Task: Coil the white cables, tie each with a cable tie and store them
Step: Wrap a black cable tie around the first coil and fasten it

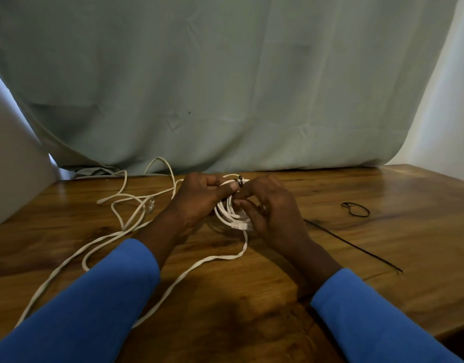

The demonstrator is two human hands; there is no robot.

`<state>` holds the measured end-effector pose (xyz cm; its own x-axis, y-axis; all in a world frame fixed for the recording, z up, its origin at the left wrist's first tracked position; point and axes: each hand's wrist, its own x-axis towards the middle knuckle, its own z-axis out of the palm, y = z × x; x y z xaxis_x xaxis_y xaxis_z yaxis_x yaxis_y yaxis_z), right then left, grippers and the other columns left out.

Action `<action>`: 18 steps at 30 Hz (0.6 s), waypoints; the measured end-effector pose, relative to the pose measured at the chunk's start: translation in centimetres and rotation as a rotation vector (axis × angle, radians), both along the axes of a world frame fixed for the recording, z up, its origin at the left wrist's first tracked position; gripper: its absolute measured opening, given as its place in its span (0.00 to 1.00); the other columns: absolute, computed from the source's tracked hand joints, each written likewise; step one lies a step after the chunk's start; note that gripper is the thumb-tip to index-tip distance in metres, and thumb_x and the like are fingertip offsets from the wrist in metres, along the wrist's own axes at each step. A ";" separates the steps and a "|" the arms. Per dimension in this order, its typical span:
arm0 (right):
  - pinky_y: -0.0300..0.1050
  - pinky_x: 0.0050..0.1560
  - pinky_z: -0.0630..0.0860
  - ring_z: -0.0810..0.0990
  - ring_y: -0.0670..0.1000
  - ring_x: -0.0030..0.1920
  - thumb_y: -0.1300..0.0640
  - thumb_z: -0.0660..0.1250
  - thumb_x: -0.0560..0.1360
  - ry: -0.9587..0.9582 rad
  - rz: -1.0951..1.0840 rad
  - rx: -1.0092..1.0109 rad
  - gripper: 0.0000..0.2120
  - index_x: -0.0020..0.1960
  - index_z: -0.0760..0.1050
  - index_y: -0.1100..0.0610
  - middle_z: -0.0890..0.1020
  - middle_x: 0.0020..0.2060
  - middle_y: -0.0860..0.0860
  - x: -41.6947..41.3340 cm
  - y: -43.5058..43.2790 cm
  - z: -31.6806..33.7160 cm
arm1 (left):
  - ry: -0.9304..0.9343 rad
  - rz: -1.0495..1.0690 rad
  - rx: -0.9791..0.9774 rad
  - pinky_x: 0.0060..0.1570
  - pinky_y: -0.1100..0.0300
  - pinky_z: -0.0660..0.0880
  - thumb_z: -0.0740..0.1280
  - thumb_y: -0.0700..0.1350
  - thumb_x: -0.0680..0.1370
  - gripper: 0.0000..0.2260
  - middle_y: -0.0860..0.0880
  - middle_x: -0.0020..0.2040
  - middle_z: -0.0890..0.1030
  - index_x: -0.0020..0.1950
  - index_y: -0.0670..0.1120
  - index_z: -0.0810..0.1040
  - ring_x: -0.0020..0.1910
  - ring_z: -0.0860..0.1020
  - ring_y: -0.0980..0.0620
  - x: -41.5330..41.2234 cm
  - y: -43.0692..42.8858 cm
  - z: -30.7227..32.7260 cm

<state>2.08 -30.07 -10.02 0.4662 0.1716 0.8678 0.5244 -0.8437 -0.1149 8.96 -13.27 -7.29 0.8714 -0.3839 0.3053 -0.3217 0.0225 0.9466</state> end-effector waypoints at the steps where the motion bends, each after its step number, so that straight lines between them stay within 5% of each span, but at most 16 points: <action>1: 0.52 0.48 0.75 0.79 0.51 0.48 0.57 0.73 0.77 0.026 0.019 0.099 0.02 0.48 0.82 0.56 0.83 0.45 0.49 0.1 -0.2 -0.1 | -0.079 0.028 0.029 0.39 0.62 0.80 0.74 0.42 0.79 0.04 0.46 0.40 0.88 0.49 0.43 0.87 0.38 0.86 0.53 0.2 0.2 -0.3; 6: 0.48 0.48 0.78 0.83 0.48 0.48 0.54 0.72 0.76 0.114 0.077 0.315 0.06 0.49 0.83 0.56 0.85 0.44 0.47 0.0 -0.8 0.0 | -0.477 0.221 0.181 0.42 0.64 0.79 0.75 0.46 0.78 0.08 0.55 0.42 0.87 0.57 0.52 0.83 0.42 0.85 0.61 0.6 1.0 -1.2; 11: 0.37 0.47 0.75 0.84 0.44 0.47 0.58 0.75 0.77 0.150 0.127 0.416 0.02 0.49 0.84 0.52 0.86 0.44 0.42 -0.3 -0.2 0.1 | -0.973 0.195 0.442 0.43 0.54 0.77 0.69 0.46 0.82 0.09 0.52 0.49 0.84 0.62 0.53 0.79 0.44 0.81 0.55 -0.3 0.5 -0.7; 18: 0.44 0.42 0.77 0.85 0.46 0.43 0.62 0.76 0.76 0.109 0.135 0.566 0.02 0.47 0.85 0.56 0.87 0.40 0.45 -0.3 -0.2 0.7 | -1.048 0.129 0.426 0.45 0.61 0.73 0.72 0.47 0.78 0.08 0.52 0.49 0.83 0.56 0.48 0.83 0.45 0.79 0.55 -0.3 0.4 -1.1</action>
<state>1.77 -30.29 -9.33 0.5643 -0.2399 0.7900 0.5824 -0.5625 -0.5868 8.65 -12.89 -8.35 0.3044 -0.5567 0.7730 -0.9357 -0.3268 0.1331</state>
